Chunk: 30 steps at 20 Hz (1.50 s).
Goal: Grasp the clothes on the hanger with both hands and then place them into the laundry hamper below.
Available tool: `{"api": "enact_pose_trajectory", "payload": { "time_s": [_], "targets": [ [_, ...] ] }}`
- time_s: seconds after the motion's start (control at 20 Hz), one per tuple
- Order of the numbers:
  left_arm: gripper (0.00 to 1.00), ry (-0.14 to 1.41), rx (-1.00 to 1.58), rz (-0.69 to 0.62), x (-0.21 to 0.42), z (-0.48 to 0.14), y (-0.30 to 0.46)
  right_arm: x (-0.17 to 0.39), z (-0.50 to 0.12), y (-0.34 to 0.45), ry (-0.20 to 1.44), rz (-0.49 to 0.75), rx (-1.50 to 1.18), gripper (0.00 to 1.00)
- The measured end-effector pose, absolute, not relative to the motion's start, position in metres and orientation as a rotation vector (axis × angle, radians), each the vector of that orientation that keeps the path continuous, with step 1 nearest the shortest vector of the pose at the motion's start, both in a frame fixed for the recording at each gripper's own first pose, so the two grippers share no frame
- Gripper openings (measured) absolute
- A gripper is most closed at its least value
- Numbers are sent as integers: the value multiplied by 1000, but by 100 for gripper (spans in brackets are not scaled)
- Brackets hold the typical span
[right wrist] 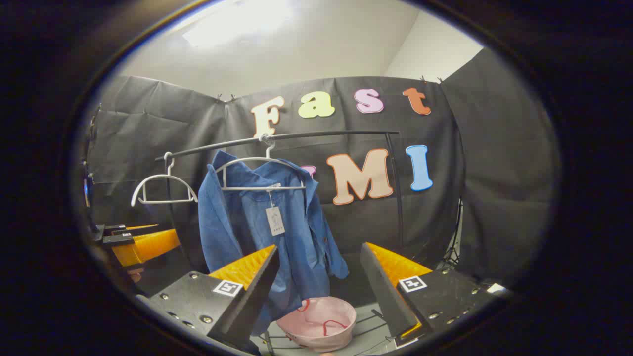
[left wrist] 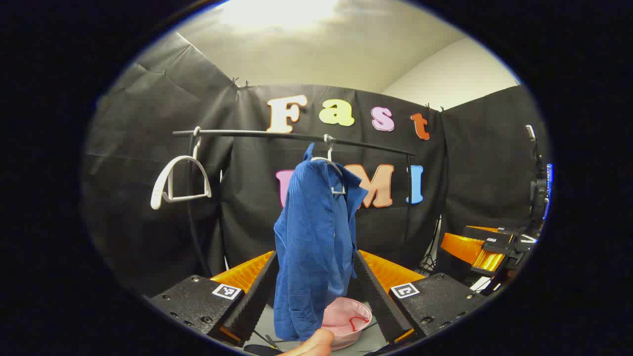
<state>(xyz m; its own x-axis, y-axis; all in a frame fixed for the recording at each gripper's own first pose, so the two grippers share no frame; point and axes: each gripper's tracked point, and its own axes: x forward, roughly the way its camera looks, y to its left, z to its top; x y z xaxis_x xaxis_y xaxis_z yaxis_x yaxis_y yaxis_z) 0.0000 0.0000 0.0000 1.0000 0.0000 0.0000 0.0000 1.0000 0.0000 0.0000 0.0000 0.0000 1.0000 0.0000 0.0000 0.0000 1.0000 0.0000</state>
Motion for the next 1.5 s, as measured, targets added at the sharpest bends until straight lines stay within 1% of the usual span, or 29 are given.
{"api": "enact_pose_trajectory", "payload": {
  "time_s": [0.15,0.2,0.3,0.35,0.4,0.45,0.5,0.75,0.95,1.0,1.05,1.1,1.15,1.3,1.4,1.45,1.5],
  "targets": [
    [94,6,-53,-48,4,3,-14,1,8,-1,-13,14,24,99],
    [94,3,-72,-49,5,7,-14,-1,10,0,-20,24,33,100],
    [93,-7,-99,-39,7,17,-9,-4,18,-2,-43,27,51,99],
    [94,-17,-108,-30,8,20,-7,-6,25,-5,-65,25,66,100],
    [93,-25,-109,-19,10,25,-4,-8,30,-9,-82,22,81,98],
    [93,-32,-106,-7,12,26,0,-9,34,-14,-95,14,95,100],
    [93,-33,-100,0,15,28,1,-8,37,-18,-105,5,105,99],
    [93,7,-95,16,28,12,10,5,39,-37,-128,-39,76,99],
    [93,14,-85,41,44,11,19,26,34,-17,-124,44,2,98],
    [95,8,-81,40,48,13,17,31,31,-13,-112,63,-9,98],
    [95,4,-75,38,51,15,14,35,30,-11,-103,79,-18,99],
    [95,-3,-72,36,54,18,12,37,31,-10,-98,86,-24,94],
    [95,-10,-69,32,57,20,7,40,30,-10,-93,90,-32,99],
    [95,-14,-62,11,67,22,-12,46,32,-15,-93,80,-35,99],
    [94,-3,-51,0,75,19,-24,47,30,-15,-100,90,-18,99],
    [96,0,-43,-3,78,17,-29,46,30,-14,-101,96,-8,99],
    [96,-1,-34,2,84,17,-32,46,30,-15,-102,101,3,99]
  ]
}}
